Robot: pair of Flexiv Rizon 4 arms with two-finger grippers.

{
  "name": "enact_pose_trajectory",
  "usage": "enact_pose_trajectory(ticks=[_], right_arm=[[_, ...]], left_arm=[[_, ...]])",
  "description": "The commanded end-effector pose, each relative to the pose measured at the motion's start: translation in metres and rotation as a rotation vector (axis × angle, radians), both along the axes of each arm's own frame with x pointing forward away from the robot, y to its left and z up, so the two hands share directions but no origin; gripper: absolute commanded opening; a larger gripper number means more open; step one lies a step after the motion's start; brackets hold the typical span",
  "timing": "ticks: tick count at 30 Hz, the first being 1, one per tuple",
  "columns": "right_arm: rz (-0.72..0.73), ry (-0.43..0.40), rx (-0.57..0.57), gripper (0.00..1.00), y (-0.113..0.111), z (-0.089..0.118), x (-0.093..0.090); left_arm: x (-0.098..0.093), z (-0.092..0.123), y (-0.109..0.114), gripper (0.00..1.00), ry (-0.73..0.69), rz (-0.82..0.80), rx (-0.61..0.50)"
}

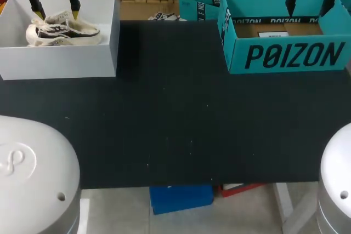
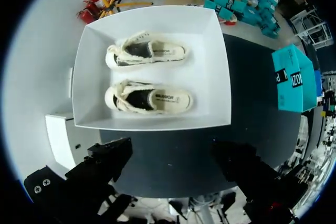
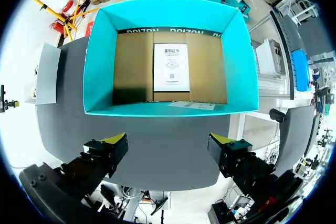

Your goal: Take the shoe out of the shoebox, open the shoe tongue, remove and reinsert the insole, then place the shoe into the shoebox

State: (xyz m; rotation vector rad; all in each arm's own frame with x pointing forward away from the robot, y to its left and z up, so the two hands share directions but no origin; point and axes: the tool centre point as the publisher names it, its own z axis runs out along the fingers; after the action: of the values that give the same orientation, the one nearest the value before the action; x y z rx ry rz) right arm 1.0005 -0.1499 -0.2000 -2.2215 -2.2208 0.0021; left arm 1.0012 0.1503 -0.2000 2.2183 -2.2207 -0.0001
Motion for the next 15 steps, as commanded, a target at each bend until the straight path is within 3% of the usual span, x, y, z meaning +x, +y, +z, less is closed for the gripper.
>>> enact_pose_trajectory(ticks=[1, 8, 15], right_arm=[[0.000, 0.000, 0.000, 1.00, 0.000, 0.000, 0.000], [0.000, 0.000, 0.000, 1.00, 0.000, 0.000, 0.000], [0.000, 0.000, 0.000, 1.00, 0.000, 0.000, 0.000]], left_arm=[[0.001, 0.000, -0.001, 1.00, -0.002, -0.030, -0.008], [0.006, 0.007, -0.008, 1.00, -0.093, -0.391, -0.077], [0.012, 0.013, 0.002, 1.00, -0.128, -0.865, -0.080]])
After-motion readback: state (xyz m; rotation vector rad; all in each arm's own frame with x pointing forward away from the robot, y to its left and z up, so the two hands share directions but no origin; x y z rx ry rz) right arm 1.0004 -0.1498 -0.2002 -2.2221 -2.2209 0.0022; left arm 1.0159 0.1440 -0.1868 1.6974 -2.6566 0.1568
